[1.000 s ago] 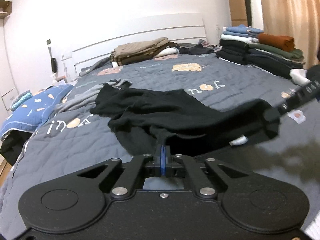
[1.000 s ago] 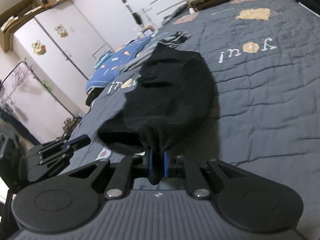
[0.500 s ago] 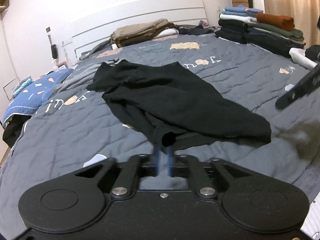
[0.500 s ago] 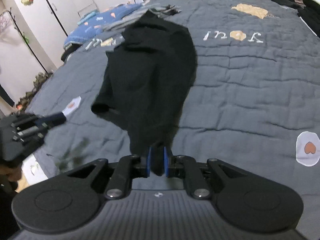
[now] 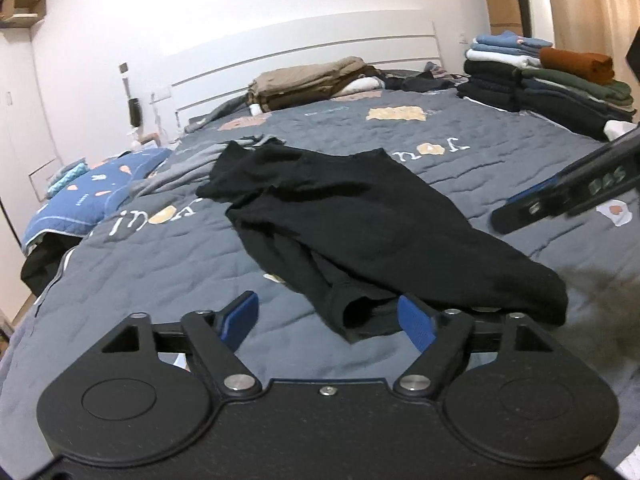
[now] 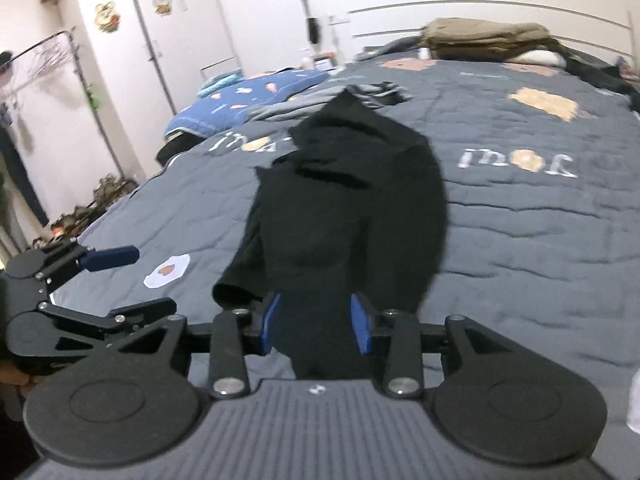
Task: Fold clothes
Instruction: 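Grasp the T-shirt hem with the left gripper while the right gripper holds its edge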
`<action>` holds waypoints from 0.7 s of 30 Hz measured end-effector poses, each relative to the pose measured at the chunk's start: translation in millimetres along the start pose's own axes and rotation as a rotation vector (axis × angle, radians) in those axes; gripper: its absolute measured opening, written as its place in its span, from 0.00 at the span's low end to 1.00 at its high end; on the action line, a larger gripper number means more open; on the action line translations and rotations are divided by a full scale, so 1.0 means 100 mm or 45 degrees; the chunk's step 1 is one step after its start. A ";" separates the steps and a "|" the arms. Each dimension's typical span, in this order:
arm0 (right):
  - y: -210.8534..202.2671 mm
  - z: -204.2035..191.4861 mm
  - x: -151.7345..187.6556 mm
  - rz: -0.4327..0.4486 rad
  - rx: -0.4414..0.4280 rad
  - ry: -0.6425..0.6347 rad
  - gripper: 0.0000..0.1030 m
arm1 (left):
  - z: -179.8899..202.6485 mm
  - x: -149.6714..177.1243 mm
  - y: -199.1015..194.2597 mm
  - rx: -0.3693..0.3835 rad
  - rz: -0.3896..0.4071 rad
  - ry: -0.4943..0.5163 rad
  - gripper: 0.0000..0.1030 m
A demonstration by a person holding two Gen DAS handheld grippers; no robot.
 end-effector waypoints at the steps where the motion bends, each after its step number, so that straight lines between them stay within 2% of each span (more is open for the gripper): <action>1: 0.05 -0.04 0.02 0.009 -0.017 -0.011 0.37 | -0.01 0.00 0.00 -0.010 0.004 0.003 0.85; 7: 0.32 -0.26 0.08 0.005 -0.056 -0.184 0.37 | -0.12 -0.01 -0.01 -0.054 0.005 -0.027 0.88; 12: 0.50 -0.33 0.13 -0.008 -0.058 -0.217 0.37 | -0.21 -0.05 -0.01 -0.078 0.018 -0.074 0.91; 21: 0.75 -0.39 0.41 -0.111 0.009 -0.438 0.37 | -0.28 -0.07 0.01 -0.106 0.004 -0.114 0.92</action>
Point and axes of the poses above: each gripper's, at about its wrist camera, not at the fingertips, and y roughly the way its jaws point, z to its right, x to its underside, the point moved 3 cm from there along y, roughly the way its jaws point, and after that the axes turned 12 degrees about z, right-handed, at the moved point
